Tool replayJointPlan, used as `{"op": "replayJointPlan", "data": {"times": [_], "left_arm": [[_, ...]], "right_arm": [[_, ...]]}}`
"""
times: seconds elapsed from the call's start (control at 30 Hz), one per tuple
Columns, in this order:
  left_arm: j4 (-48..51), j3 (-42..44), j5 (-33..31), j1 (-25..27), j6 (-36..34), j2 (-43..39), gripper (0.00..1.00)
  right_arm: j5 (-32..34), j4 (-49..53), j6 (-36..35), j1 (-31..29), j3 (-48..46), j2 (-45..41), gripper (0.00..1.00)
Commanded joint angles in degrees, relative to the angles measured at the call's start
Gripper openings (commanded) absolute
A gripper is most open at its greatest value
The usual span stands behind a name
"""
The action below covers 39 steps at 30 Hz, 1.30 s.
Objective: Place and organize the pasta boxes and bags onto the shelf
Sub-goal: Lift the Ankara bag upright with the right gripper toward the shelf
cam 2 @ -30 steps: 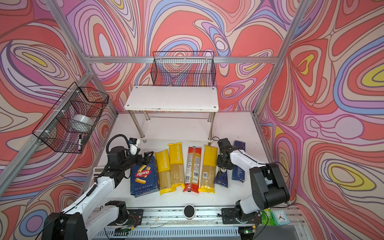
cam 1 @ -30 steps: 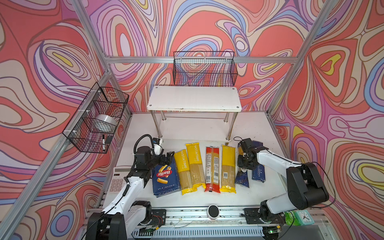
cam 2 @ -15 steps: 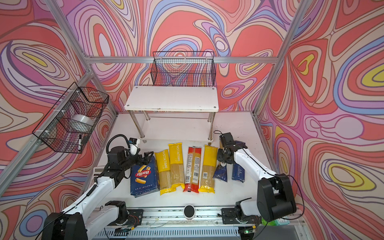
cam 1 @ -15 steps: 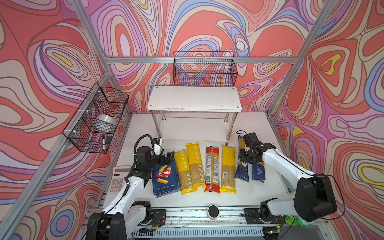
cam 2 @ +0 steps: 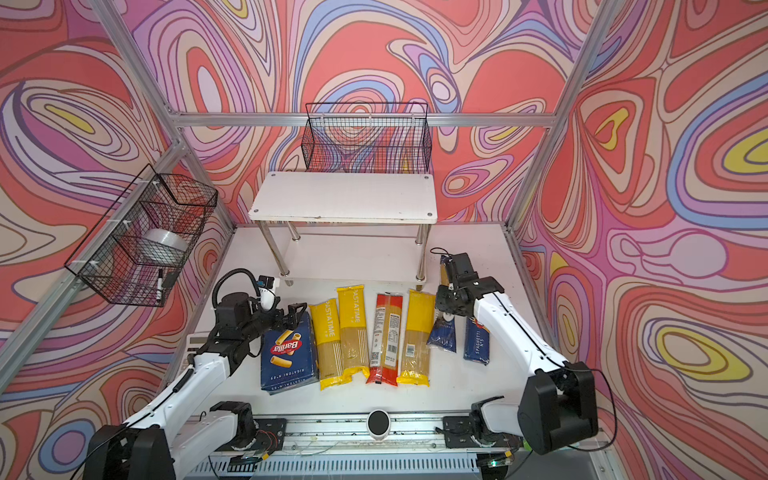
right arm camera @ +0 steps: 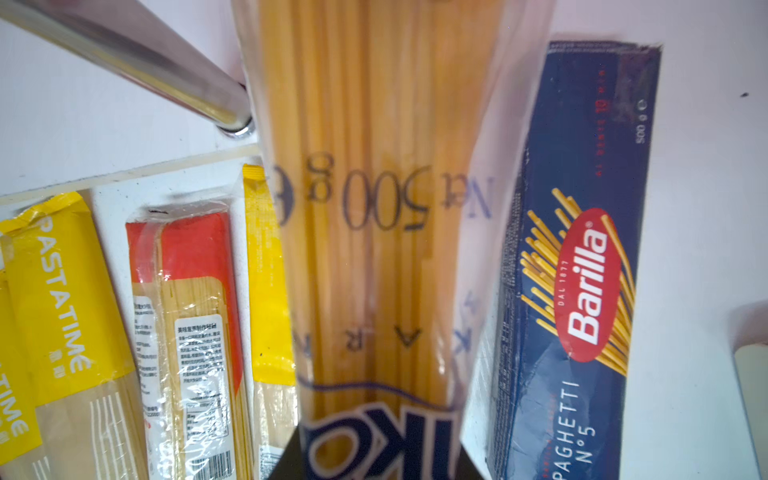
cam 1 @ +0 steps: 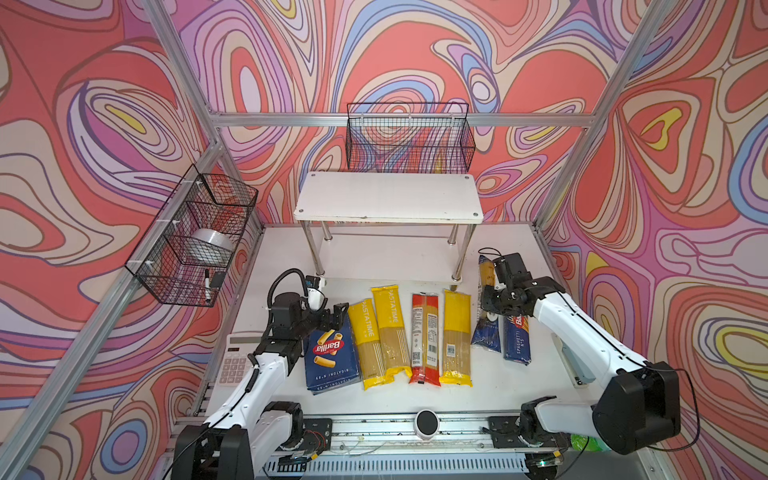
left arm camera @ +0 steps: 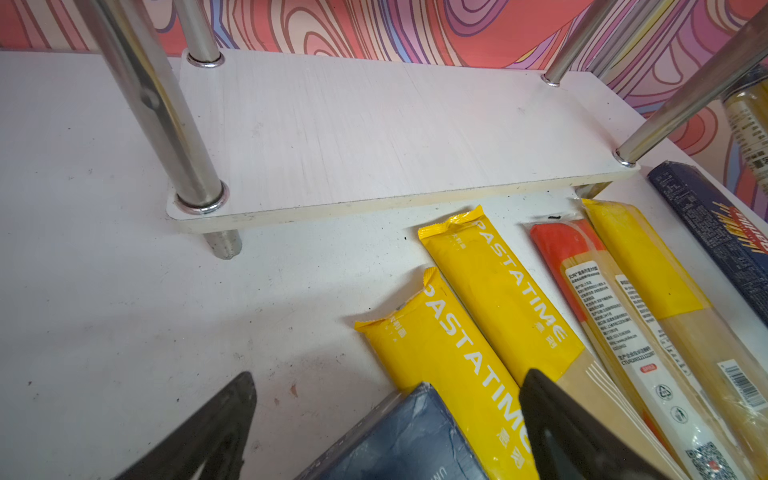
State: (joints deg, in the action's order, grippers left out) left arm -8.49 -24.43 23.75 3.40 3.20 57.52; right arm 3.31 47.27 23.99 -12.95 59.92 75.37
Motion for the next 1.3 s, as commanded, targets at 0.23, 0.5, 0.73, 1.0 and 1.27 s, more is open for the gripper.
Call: {"op": "replayJointPlan", "data": {"times": [0.23,0.5,0.73,1.0,1.27], "left_arm": [[1.02,-1.16,-0.32,0.29,-0.74,-0.21,1.0],[0.94,-1.15,-0.28,0.29,-0.72,-0.13,1.0],[1.0,-1.15,-0.18,0.29,-0.74,-0.21,1.0],[0.95,-1.04,-0.26,0.29,-0.74,-0.47,1.0],[0.97,-1.06,-0.11,0.27,-0.74,-0.48,1.0]], "right_arm": [[2.07,-0.59,-2.36,1.74,6.9,-3.94,0.0],[2.09,0.04,-3.24,2.12,10.82,-4.1,0.0],[2.62,1.32,-4.72,2.22,15.73,-3.22,0.0],[3.4,3.82,-6.57,2.31,23.99,-0.87,0.0],[2.81,4.22,-7.21,2.29,29.03,0.69,0.0]]}}
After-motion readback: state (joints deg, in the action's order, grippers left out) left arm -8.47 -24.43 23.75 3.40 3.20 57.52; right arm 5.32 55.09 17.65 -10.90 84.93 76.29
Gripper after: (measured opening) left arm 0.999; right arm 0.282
